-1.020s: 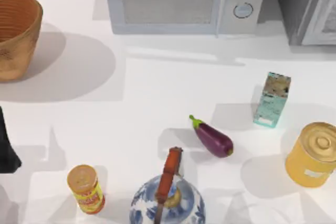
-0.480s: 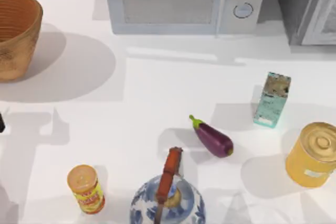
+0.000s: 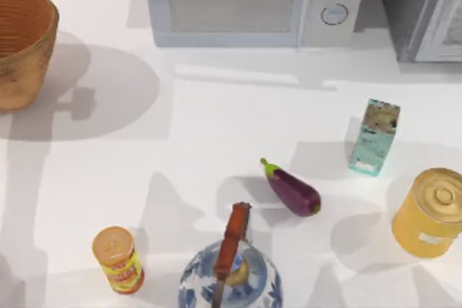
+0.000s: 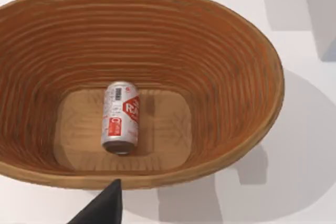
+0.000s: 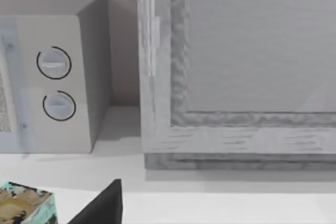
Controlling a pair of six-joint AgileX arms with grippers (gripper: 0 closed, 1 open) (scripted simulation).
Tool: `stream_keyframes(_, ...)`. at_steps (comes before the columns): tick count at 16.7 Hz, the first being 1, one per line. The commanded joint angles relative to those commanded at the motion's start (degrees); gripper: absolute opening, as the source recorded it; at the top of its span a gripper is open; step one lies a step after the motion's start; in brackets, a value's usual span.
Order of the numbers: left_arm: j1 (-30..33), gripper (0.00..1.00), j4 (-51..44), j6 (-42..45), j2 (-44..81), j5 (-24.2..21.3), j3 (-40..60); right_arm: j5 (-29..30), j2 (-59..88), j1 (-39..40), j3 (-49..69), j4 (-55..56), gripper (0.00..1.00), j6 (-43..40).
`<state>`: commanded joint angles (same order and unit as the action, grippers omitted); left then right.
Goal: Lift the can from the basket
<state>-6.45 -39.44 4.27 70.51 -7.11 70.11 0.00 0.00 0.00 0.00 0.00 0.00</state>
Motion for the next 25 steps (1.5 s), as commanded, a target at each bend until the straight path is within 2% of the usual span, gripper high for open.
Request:
stream_keyframes(7,-2.74,1.0,-21.84,4.1,39.79,0.27,38.4,0.0,0.0,0.0,0.0,0.0,1.0,0.0)
stream_keyframes(13,-4.1,1.0,-35.77,7.03,65.41,1.8,62.01,0.0,0.0,0.0,0.0,0.0,1.0,0.0)
stream_keyframes(18,-4.41,1.0,-40.63,8.2,74.3,2.66,69.99,0.0,0.0,0.0,0.0,0.0,1.0,0.0)
stream_keyframes(25,-4.13,1.0,-39.6,8.06,74.39,2.65,69.0,0.0,0.0,0.0,0.0,0.0,1.0,0.0)
